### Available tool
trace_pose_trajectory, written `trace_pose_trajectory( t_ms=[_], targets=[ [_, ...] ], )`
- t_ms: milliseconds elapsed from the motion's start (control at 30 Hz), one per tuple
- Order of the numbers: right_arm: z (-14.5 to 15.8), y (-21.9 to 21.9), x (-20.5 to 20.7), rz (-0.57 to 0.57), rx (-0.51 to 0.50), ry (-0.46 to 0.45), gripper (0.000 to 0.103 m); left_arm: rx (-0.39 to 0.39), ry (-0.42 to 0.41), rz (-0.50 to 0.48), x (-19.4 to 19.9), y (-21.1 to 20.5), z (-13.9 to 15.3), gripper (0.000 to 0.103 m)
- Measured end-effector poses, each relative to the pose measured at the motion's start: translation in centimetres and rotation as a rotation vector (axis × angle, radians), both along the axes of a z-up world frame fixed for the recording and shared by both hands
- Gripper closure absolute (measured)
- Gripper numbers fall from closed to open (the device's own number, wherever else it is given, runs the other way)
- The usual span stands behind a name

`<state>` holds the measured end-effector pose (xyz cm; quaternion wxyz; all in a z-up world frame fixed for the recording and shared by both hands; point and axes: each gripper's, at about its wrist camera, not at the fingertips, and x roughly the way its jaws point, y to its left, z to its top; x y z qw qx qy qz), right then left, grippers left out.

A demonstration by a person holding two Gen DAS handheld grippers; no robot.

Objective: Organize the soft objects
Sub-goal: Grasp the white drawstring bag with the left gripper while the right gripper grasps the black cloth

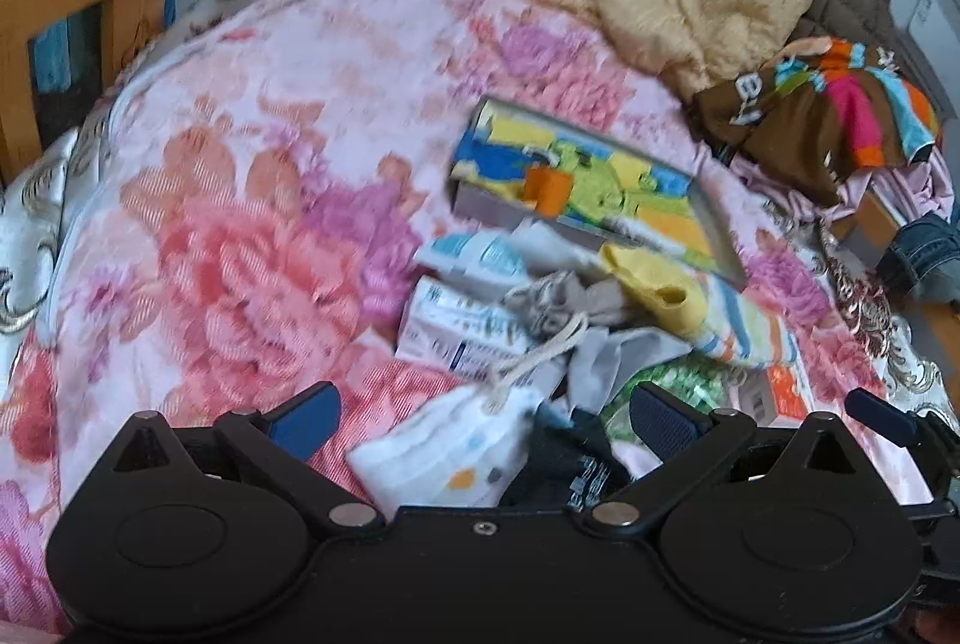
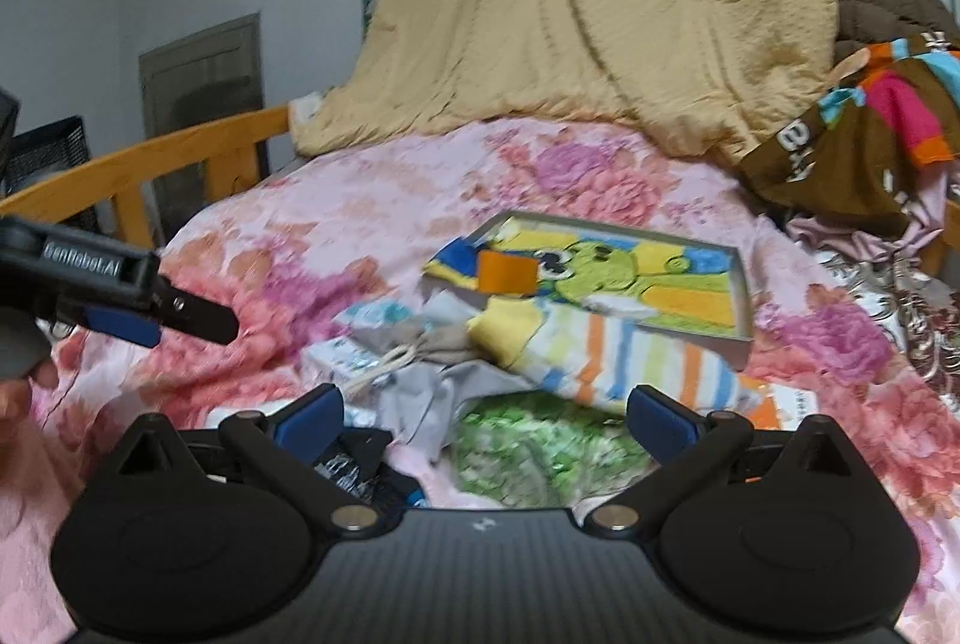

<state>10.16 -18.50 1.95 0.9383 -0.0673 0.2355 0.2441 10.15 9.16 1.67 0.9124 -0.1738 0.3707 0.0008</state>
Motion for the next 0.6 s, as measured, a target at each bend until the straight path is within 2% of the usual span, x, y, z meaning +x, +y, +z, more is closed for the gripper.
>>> trace_pose_trajectory(
  t_ms=[100, 333, 600],
  targets=[
    [-0.7, 0.6, 0.2, 0.028, -0.014, 0.035, 0.0, -0.006, 0.069, -0.029, 0.7, 0.6, -0.6, 0.001],
    [-2.4, 2.2, 0.7, 0.089, -0.048, 0.111, 0.0, -0.091, 0.23, -0.054, 2.6, 1.4, -3.1, 0.001],
    [-4.5, 3.4, 1.8, 0.149, -0.06, 0.225, 0.0, -0.182, 0.321, -0.067, 3.8, 1.4, -5.4, 0.001]
  ],
)
